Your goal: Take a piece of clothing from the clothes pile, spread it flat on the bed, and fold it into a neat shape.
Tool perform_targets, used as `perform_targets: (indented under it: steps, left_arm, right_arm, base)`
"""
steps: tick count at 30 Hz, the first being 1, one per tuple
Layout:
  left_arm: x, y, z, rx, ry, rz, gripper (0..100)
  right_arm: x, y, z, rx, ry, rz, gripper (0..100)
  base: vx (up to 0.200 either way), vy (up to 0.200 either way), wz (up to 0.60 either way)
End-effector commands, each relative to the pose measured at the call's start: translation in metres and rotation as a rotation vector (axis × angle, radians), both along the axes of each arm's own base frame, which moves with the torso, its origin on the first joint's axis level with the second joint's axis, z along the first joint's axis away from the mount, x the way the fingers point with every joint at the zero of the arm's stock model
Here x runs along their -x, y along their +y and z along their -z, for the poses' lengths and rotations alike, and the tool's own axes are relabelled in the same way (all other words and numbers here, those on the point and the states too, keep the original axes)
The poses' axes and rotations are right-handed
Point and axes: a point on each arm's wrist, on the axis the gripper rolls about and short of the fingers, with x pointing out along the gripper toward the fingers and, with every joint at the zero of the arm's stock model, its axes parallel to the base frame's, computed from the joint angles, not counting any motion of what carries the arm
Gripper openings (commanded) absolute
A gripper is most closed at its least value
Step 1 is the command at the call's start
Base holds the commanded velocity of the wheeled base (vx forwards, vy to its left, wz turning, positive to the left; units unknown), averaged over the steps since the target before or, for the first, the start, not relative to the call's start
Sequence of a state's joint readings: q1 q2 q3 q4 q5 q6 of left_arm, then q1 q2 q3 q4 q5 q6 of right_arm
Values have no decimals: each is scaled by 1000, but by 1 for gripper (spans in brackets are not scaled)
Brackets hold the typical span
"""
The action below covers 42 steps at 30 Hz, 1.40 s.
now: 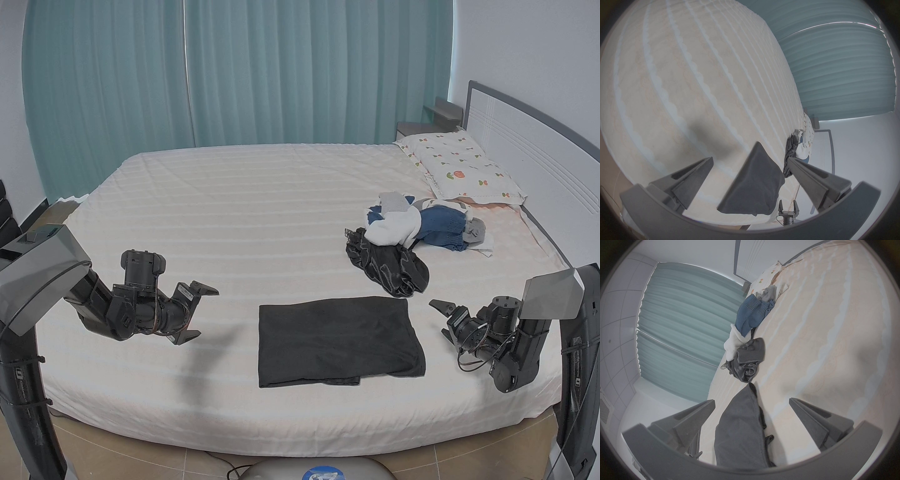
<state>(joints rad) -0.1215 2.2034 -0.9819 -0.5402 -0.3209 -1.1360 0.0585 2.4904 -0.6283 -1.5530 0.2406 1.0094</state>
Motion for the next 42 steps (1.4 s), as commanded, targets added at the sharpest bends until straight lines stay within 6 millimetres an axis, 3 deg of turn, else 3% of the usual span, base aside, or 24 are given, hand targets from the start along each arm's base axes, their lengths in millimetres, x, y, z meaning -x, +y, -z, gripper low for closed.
perform_targets:
  steps: [1,15,24,29,37,42]
  left_arm:
    - [1,-6,-3,3,-9,17,100]
    - [1,-18,-1,0,-8,50,100]
    - [6,-43,7,-51,-14,138,100]
    - [4,-28,17,-201,-48,149,100]
    - [2,-7,24,-256,-48,141,100]
    - [0,1,42,-321,-57,177,100]
  right_arm:
    - [0,0,0,-1,-8,-2,100]
    - [0,3,3,6,-1,-5,100]
    - [0,3,4,8,0,-7,100]
    - [1,4,5,16,2,-11,100]
    - [1,4,5,17,2,-11,100]
    - [1,4,5,17,2,-11,100]
  base:
    - [0,-200,0]
    - [0,-200,0]
    - [0,0,0]
    - [0,0,0]
    - [0,0,0]
    - [0,0,0]
